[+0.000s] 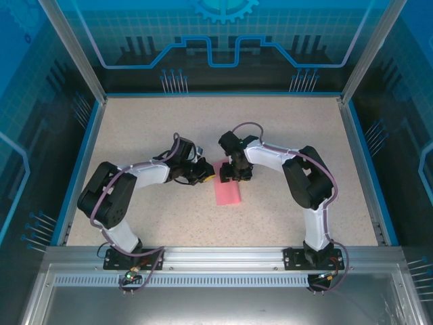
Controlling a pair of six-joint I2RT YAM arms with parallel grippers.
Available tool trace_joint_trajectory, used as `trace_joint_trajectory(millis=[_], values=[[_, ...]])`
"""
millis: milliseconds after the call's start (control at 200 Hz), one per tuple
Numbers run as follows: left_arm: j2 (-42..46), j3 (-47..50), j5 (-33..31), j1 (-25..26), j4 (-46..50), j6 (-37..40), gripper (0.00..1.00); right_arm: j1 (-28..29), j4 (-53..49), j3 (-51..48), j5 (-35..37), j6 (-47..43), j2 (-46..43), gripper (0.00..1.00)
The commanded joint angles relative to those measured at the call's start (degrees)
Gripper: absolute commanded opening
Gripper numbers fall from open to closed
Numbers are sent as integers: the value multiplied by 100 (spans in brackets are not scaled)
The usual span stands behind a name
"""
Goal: Fold a paper plane with a square sheet of paper (pick it up from the middle)
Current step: Fold the square sheet of paper in half at the center of the table, then hold the square sheet of paper at the center of the table.
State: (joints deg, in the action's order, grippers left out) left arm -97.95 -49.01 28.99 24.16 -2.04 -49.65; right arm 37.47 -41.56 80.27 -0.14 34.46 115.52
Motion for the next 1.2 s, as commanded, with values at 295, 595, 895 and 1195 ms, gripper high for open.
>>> trace_joint_trajectory(millis=[295, 595, 895, 1195], values=[[-729, -632, 13, 157, 68, -23, 0, 94, -125, -38, -107, 197, 361, 62], [-1108, -813, -190, 168, 204, -19, 0, 93, 131, -248, -309, 44, 358, 63], [-1269, -920, -462, 176, 746, 167, 0, -44, 423, -352, -944, 52, -36, 62], [-1254, -926, -763, 169, 1213, 394, 0, -513, 490, -410, -1773, -385, -449, 62]])
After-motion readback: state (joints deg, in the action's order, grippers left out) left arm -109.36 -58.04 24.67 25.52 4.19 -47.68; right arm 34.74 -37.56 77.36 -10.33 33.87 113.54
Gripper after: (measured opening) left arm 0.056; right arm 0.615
